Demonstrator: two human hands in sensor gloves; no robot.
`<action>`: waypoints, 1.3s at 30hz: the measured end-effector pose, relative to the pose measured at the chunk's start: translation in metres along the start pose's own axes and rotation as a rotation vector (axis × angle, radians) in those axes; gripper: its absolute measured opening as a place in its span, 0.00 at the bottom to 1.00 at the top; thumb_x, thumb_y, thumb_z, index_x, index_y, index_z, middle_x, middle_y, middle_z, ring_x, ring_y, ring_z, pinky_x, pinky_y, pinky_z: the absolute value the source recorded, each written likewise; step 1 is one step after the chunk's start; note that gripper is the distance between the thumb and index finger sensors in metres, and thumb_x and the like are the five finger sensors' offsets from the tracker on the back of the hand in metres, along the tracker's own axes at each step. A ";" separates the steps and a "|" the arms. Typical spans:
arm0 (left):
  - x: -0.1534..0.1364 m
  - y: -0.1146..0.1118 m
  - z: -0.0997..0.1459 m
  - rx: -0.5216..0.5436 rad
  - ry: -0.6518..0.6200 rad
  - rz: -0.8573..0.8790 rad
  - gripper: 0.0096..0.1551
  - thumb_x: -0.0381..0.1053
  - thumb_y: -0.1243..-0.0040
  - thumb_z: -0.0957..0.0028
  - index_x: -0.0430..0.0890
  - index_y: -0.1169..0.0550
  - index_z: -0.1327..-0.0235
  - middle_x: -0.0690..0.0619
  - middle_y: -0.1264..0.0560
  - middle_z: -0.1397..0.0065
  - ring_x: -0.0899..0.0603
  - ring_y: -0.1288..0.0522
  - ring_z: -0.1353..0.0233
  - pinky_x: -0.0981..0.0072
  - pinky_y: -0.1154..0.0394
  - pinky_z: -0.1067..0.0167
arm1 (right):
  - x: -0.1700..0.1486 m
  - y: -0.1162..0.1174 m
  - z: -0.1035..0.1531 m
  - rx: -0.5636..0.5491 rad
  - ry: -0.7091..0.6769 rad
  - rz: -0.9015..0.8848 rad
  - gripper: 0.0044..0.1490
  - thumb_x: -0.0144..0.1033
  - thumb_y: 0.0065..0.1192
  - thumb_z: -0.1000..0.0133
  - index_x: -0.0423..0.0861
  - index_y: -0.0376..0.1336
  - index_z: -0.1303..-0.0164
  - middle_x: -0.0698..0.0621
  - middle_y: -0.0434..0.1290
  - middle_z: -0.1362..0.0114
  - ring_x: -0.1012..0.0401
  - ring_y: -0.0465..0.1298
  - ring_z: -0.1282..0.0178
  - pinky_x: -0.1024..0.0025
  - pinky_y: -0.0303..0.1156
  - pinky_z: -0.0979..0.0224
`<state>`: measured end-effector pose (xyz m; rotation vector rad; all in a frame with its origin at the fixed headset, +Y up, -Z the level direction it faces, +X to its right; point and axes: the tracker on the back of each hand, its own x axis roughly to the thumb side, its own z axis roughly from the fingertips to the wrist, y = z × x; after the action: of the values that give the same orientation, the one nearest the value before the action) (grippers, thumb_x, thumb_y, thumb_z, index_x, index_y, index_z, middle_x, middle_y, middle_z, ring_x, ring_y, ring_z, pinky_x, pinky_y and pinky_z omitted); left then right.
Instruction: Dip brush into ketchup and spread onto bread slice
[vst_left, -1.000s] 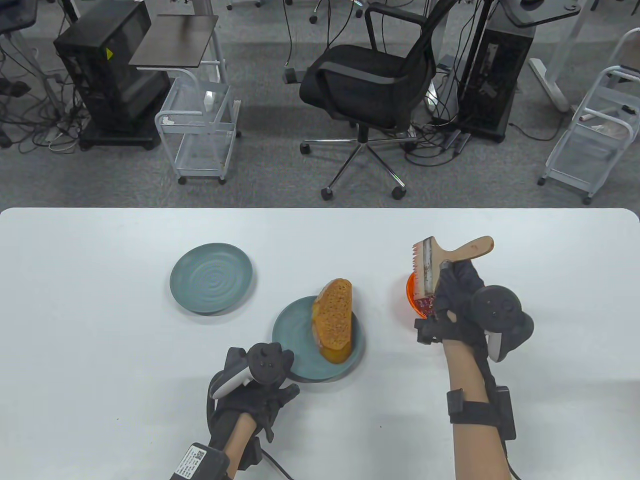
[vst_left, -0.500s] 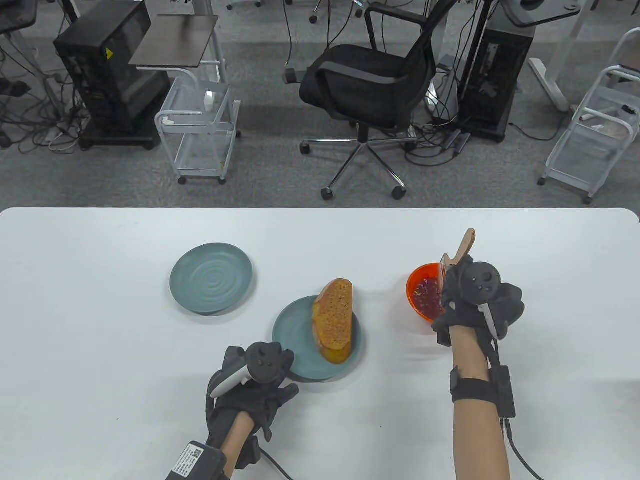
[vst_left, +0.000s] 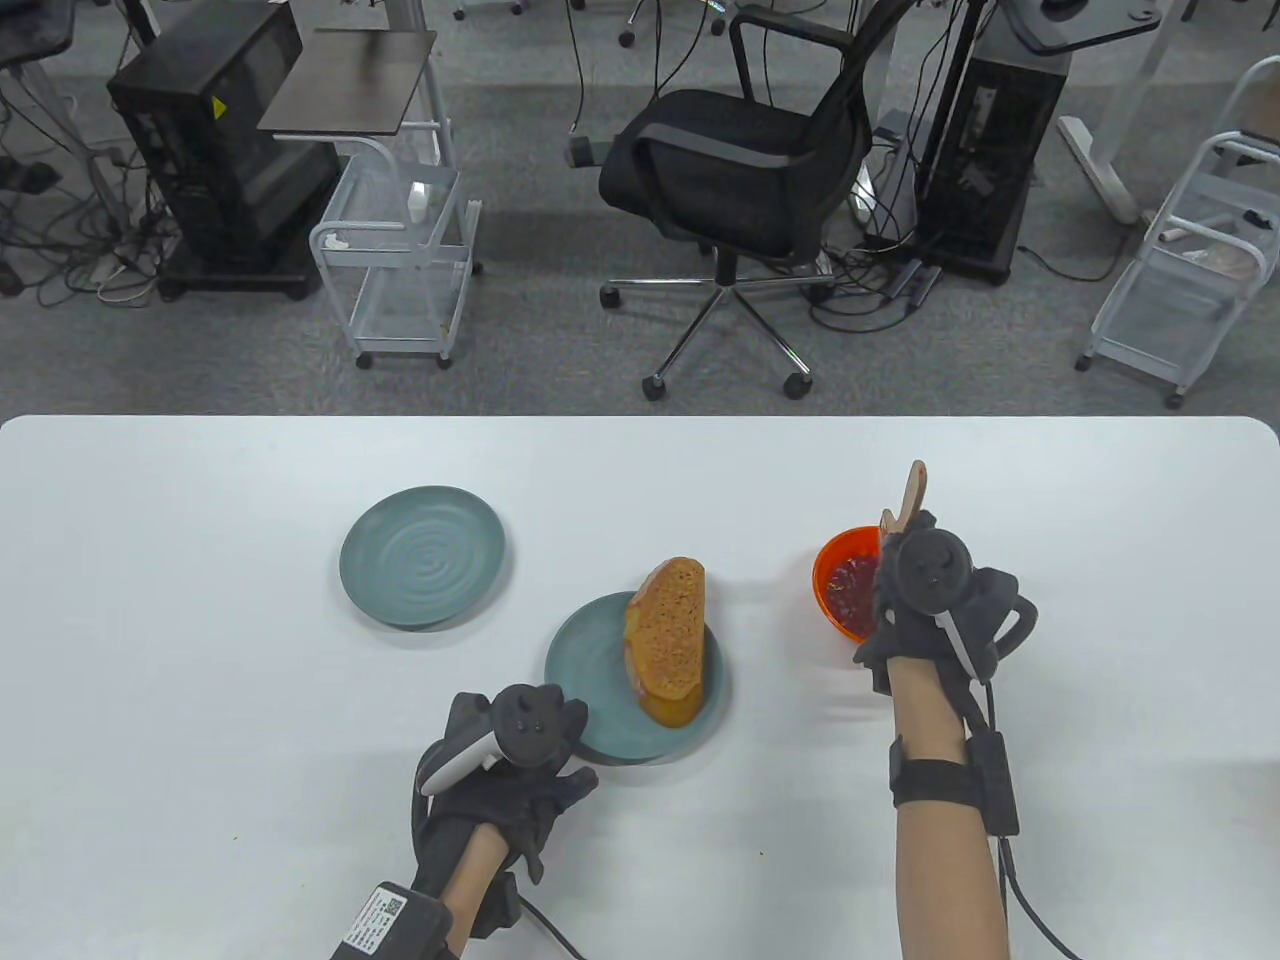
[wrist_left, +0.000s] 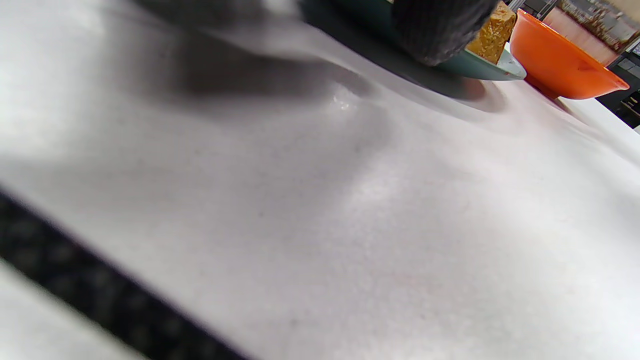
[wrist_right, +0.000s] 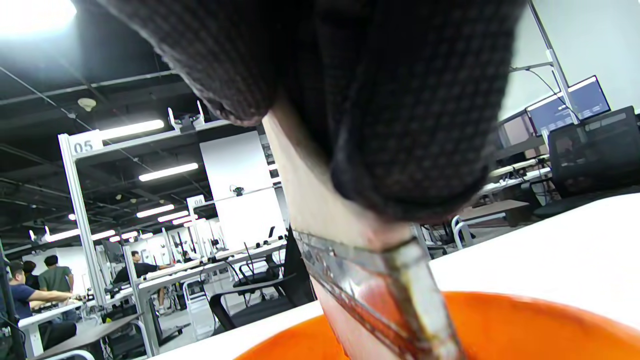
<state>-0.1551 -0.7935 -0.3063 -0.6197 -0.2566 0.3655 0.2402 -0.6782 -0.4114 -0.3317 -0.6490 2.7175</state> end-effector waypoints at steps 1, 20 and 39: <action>0.000 0.000 0.000 0.000 0.001 -0.002 0.42 0.58 0.51 0.30 0.52 0.57 0.14 0.52 0.69 0.16 0.30 0.68 0.18 0.35 0.63 0.30 | 0.001 -0.006 0.000 -0.009 -0.002 -0.009 0.29 0.33 0.69 0.43 0.31 0.69 0.36 0.30 0.78 0.44 0.43 0.88 0.55 0.66 0.89 0.62; 0.000 -0.001 0.000 0.002 0.007 -0.011 0.42 0.58 0.51 0.30 0.52 0.57 0.14 0.52 0.69 0.16 0.30 0.68 0.18 0.35 0.63 0.30 | 0.080 0.032 0.087 0.176 0.000 -0.731 0.30 0.32 0.70 0.44 0.28 0.69 0.38 0.28 0.79 0.47 0.45 0.90 0.59 0.71 0.91 0.65; 0.001 -0.001 0.001 0.000 0.005 -0.009 0.42 0.58 0.51 0.30 0.52 0.57 0.14 0.52 0.69 0.16 0.30 0.69 0.18 0.35 0.63 0.30 | 0.085 0.035 0.101 0.084 -0.109 -0.626 0.30 0.34 0.69 0.43 0.29 0.69 0.38 0.30 0.79 0.48 0.47 0.90 0.59 0.72 0.91 0.66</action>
<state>-0.1545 -0.7935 -0.3052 -0.6189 -0.2545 0.3557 0.1226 -0.7165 -0.3522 0.0431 -0.5490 2.1595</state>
